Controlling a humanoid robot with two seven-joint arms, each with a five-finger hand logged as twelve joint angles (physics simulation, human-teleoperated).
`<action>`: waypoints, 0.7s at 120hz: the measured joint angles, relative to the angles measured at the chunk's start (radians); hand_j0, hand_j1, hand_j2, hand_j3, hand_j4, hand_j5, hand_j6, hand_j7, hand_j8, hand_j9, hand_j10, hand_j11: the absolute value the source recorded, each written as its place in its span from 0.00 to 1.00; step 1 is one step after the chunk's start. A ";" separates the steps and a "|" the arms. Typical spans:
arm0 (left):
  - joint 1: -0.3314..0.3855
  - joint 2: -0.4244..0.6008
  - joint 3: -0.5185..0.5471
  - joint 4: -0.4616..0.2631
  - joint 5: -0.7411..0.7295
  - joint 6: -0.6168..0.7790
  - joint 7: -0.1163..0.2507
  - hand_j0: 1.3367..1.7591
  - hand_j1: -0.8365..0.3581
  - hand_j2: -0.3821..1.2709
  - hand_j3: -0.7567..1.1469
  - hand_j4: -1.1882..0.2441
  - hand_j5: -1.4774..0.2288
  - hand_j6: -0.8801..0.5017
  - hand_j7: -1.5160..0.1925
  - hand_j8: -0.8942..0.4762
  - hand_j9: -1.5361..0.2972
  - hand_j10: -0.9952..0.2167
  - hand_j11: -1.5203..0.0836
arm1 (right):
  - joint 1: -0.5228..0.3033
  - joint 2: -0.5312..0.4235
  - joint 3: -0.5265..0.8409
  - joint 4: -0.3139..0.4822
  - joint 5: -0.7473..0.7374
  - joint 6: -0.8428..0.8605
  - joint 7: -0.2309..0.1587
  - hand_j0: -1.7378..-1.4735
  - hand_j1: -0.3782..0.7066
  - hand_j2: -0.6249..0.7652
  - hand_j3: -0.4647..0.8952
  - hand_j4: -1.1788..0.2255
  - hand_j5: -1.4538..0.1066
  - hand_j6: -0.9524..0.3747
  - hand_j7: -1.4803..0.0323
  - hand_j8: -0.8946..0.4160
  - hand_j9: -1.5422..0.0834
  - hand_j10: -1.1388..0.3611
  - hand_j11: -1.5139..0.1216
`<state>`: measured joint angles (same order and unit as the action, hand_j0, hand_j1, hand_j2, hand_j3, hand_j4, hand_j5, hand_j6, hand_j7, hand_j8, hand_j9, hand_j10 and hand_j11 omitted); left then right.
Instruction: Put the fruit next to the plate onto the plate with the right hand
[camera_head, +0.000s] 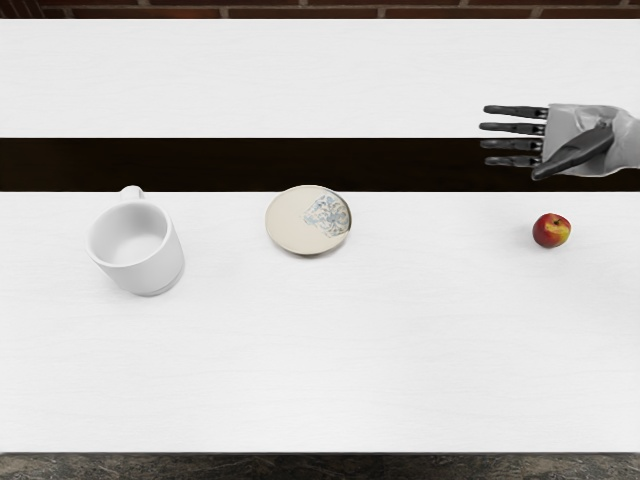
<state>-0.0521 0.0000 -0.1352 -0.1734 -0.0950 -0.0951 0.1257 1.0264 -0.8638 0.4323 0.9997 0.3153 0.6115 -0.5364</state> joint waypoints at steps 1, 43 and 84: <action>0.000 0.000 0.000 0.000 0.000 0.000 0.000 0.76 0.99 0.23 0.40 0.83 0.87 0.64 0.89 0.65 0.84 0.82 0.95 | 0.000 0.000 0.000 0.000 0.000 0.000 0.000 0.30 0.03 0.45 0.34 0.84 0.93 0.72 0.98 0.69 0.95 0.76 0.93; 0.000 0.000 0.000 0.000 0.000 0.000 0.000 0.76 0.99 0.23 0.40 0.83 0.87 0.64 0.89 0.65 0.84 0.82 0.95 | 0.008 0.001 0.054 -0.004 -0.293 0.000 0.010 0.30 0.03 0.45 0.34 0.84 0.93 0.72 0.98 0.68 0.95 0.76 0.93; 0.000 0.000 0.000 0.000 0.000 0.000 0.000 0.76 0.99 0.23 0.40 0.83 0.87 0.64 0.89 0.65 0.84 0.82 0.95 | -0.001 -0.029 0.147 0.173 -0.882 -0.012 0.060 0.30 0.03 0.45 0.34 0.84 0.93 0.72 0.98 0.68 0.95 0.76 0.93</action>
<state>-0.0521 0.0000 -0.1352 -0.1734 -0.0950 -0.0951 0.1257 1.0253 -0.8933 0.5797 1.1724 -0.5663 0.5997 -0.4767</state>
